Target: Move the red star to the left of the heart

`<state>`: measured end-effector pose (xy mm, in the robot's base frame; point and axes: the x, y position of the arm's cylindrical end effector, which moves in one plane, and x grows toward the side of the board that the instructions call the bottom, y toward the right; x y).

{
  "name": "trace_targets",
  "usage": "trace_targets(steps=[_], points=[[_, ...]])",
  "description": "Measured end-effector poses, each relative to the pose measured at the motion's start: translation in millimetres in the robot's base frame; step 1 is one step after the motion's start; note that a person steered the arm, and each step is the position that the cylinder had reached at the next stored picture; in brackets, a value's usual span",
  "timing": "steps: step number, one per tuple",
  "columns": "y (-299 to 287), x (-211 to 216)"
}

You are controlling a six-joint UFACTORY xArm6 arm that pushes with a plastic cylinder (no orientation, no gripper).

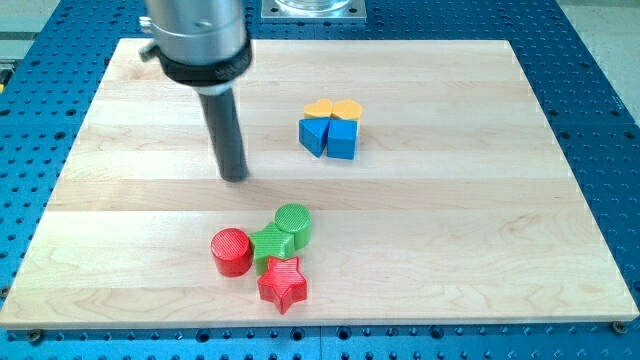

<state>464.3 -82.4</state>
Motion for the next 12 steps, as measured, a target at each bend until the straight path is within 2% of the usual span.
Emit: trace_targets(steps=[2, 3, 4, 6, 7, 9, 10, 12], points=[[119.6, 56.3], [108.9, 133.0], [84.0, 154.5], [-41.1, 145.2], [-37.8, 127.6], [-40.5, 142.4], [-2.1, 147.1], [-20.8, 138.3]])
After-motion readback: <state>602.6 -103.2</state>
